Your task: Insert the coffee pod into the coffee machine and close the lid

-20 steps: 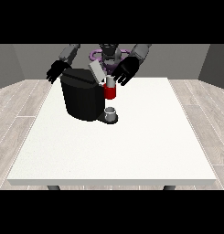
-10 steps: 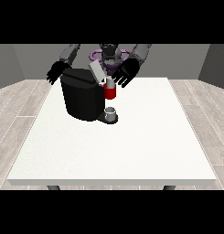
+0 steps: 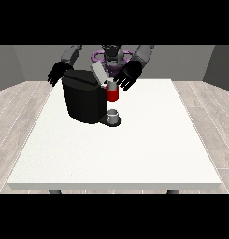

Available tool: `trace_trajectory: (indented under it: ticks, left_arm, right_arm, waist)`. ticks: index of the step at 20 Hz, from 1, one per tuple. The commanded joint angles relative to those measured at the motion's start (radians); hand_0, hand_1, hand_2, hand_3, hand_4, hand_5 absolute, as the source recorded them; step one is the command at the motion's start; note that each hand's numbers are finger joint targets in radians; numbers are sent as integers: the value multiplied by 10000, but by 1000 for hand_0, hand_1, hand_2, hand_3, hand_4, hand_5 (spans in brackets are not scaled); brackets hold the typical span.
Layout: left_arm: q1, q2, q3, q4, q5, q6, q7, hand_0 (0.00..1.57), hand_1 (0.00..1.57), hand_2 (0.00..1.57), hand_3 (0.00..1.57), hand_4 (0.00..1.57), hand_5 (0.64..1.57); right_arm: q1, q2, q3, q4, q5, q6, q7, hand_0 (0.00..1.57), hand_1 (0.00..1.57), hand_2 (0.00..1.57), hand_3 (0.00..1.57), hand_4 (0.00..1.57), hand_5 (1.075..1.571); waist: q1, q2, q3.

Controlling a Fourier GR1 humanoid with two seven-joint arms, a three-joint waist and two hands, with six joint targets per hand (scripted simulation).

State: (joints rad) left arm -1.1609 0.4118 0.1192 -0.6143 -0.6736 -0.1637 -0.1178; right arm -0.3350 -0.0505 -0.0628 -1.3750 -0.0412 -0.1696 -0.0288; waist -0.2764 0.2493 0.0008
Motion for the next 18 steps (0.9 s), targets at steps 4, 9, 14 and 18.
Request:
trace_trajectory:
  ticks: [4,9,14,18]
  left_arm:
    - [-244,781,173,140,-109,-178,-361,1105,1105,1151,980,413,1571]
    - [122,590,85,97,-293,358,-706,1058,1058,1125,961,367,1571]
    - [80,148,-145,-44,-454,436,-602,1018,1018,1086,904,369,1571]
    - [-194,420,-517,69,-827,-166,-622,0,0,0,0,0,1571]
  right_arm:
    - [194,11,83,-162,31,89,-340,0,0,0,0,431,1571]
    - [38,85,132,-363,55,-47,-155,0,0,0,0,415,1571]
    - [-128,-17,-58,31,46,-70,-302,0,0,0,0,411,1571]
    - [-651,-153,-299,-29,-189,-35,-20,0,0,0,0,375,1571]
  waist:
    - [-213,449,-8]
    - [-71,484,-9]
    - [51,493,-7]
    - [-59,558,-6]
